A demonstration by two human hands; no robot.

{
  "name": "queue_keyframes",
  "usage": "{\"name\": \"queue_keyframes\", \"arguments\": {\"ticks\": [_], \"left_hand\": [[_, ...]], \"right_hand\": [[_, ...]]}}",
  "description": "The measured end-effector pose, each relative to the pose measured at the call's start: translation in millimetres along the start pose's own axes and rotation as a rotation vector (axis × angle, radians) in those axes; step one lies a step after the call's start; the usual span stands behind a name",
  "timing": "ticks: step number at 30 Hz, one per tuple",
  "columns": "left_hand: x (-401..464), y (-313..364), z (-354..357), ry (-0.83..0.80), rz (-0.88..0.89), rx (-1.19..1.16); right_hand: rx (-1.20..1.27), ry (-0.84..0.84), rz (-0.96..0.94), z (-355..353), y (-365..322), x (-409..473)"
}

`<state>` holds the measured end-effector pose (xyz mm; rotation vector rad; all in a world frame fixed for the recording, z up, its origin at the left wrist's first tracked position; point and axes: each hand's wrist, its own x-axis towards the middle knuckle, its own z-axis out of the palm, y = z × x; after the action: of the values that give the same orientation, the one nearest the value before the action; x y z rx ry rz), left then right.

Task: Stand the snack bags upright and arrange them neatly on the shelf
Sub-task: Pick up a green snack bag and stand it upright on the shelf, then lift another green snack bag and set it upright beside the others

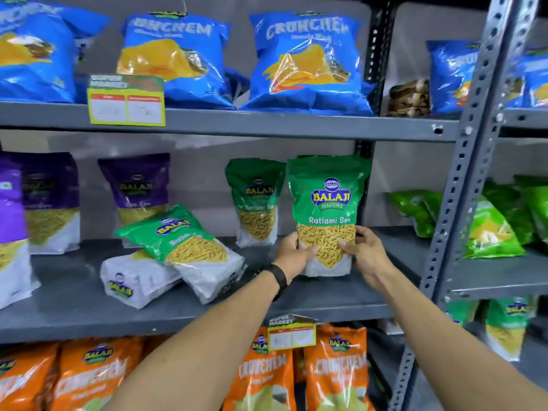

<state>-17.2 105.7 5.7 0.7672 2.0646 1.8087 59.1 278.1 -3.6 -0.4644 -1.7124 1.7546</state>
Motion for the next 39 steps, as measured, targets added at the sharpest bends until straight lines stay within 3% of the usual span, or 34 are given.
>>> {"name": "queue_keyframes", "arguments": {"ticks": [4,10,16,19,23,27,29,33,36,39], "left_hand": [[15.0,-17.6,10.4,0.027,-0.003,0.085],[47.6,-72.6,2.7,-0.06,0.021,0.071],[-22.0,-21.5,-28.7,-0.073,0.034,0.08],[-50.1,-15.7,-67.0,0.048,0.137,0.086],[-88.0,-6.3,-133.0,0.404,0.277,0.114],[-112.9,-20.3,-195.7,0.657,0.158,-0.151],[-119.0,-31.7,-216.8,0.636,0.025,-0.218],[-125.7,-37.6,-217.4,0.385,-0.319,-0.101],[-118.9,-32.6,-202.1,0.336,-0.37,-0.173],[-108.6,-33.4,-192.6,0.394,-0.348,-0.194]], "right_hand": [[-0.027,0.003,0.006,-5.5,9.6,8.3],[-0.086,0.052,-0.005,-3.4,31.2,6.4],[-0.251,0.41,-0.127,17.5,19.0,-32.6],[-0.234,0.201,-0.205,47.6,15.9,-49.2],[-0.283,-0.125,-0.222,122.6,7.3,-61.1],[-0.417,-0.334,-0.151,196.4,6.8,-54.2],[-0.478,-0.372,-0.086,221.7,4.9,-42.1],[-0.594,-0.453,0.119,241.5,-0.5,-23.4],[-0.563,-0.524,0.275,235.8,-2.3,-26.4],[-0.529,-0.502,0.27,226.3,0.2,-33.7]]}}
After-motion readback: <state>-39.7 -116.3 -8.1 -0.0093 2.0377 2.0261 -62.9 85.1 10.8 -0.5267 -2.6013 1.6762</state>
